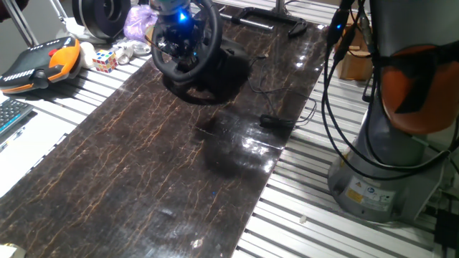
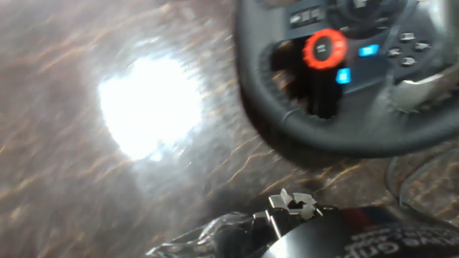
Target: Rotate the steering wheel 90 degrees clockwise
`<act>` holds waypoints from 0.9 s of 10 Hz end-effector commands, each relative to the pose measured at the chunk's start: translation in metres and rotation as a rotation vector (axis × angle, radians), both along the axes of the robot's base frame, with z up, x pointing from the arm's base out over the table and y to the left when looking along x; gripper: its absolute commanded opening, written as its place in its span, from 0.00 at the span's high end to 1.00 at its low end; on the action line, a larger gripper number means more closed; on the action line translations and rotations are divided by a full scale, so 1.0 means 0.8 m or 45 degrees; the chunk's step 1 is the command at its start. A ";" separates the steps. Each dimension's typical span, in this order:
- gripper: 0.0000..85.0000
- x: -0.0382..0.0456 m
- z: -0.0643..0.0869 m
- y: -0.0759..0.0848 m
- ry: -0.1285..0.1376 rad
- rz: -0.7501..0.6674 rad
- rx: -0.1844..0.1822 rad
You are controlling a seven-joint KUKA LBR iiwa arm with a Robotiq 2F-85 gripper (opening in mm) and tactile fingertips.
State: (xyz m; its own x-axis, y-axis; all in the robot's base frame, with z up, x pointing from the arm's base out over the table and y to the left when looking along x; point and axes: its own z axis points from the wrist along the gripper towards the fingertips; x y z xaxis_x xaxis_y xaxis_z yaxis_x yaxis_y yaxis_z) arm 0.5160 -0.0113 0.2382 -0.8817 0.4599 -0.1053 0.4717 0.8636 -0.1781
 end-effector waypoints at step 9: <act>0.99 -0.001 0.003 -0.017 -0.141 -1.015 -0.131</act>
State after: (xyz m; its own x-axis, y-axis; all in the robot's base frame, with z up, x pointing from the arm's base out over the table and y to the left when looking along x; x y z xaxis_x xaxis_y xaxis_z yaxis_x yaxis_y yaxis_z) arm 0.5147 -0.0257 0.2408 -0.6804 0.6886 -0.2509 0.7305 0.6643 -0.1581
